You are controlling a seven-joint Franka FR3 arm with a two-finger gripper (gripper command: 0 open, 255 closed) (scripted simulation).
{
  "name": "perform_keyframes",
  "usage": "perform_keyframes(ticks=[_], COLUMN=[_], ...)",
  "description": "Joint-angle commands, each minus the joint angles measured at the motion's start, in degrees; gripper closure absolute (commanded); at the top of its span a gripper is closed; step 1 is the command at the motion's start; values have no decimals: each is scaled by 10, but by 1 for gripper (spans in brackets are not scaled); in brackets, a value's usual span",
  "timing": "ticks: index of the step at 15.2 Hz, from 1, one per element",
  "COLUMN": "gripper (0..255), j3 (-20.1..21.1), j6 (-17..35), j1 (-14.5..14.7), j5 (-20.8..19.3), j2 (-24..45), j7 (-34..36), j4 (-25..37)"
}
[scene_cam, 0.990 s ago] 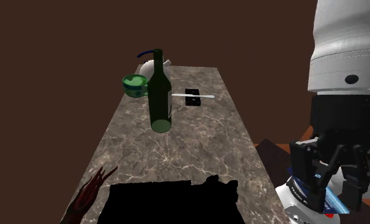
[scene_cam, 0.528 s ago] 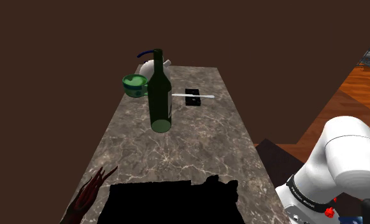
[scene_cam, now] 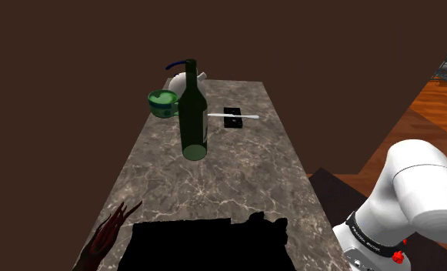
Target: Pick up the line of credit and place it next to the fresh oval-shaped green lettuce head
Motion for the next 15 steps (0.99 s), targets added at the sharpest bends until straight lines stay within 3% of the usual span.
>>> perform_keyframes(ticks=[1,5,15], gripper=[255,255,255], j3=[28,70,128], j6=[7,20,44], j1=[8,23,57], j5=[38,98,147], j2=[-13,-32,-81], j7=[34,100,91], j4=[11,45,-24])
